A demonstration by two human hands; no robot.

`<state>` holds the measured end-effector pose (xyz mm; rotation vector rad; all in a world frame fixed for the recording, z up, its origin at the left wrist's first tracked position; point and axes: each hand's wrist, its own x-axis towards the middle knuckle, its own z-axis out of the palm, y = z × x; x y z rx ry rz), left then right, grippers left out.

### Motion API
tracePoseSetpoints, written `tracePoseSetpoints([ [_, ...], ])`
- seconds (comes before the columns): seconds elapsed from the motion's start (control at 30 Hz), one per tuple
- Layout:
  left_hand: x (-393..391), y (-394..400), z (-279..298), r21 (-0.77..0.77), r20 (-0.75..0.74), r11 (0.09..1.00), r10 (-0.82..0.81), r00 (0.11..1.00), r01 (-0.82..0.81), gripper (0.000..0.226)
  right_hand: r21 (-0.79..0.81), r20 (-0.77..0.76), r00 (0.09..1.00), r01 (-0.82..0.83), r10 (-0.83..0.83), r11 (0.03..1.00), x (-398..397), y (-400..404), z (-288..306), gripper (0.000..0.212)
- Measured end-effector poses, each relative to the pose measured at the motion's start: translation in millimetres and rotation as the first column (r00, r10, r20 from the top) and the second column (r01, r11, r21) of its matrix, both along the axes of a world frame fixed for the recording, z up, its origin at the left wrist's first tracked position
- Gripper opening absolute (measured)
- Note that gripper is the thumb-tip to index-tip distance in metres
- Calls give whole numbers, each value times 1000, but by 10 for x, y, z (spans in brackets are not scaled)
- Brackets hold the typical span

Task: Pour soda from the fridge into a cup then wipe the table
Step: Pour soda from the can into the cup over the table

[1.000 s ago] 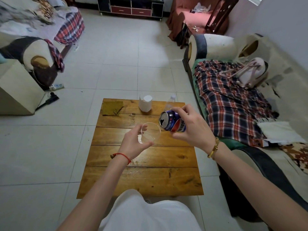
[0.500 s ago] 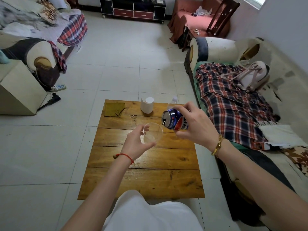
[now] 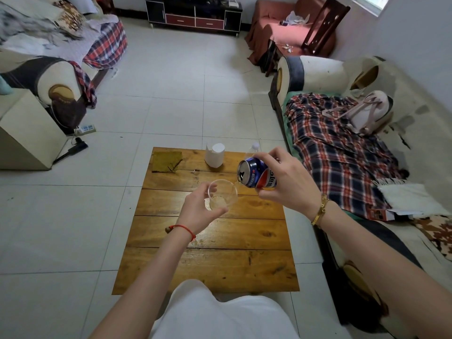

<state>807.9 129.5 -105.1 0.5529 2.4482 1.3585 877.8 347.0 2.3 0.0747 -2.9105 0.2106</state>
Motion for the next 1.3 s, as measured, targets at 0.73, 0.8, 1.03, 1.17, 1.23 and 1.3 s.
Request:
tracePoseSetpoints([
  [0.73,35,47,1,-12,-12,1000,-9,1000,9,61,59,-17,1000,5,-4,998,59,45,3,72],
  [0.8,42,49,0,-10,-12,1000,-12,1000,12,61,62,-17,1000,7,-6,998,67,40,5,72],
  [1.03,61,24,19,-4,-20,1000,-19,1000,19,61,59,-15,1000,10,-9,998,75,5,7,73],
  [1.17,64,0,25,-1,-18,1000,-15,1000,15,64,61,-7,1000,11,-10,998,63,-6,9,73],
  [1.23,61,-9,23,-1,-16,1000,-12,1000,12,66,57,-3,1000,10,-10,998,59,-15,5,73],
  [1.3,57,-18,19,-3,-18,1000,-9,1000,9,66,53,-4,1000,9,-9,999,59,-24,4,72],
])
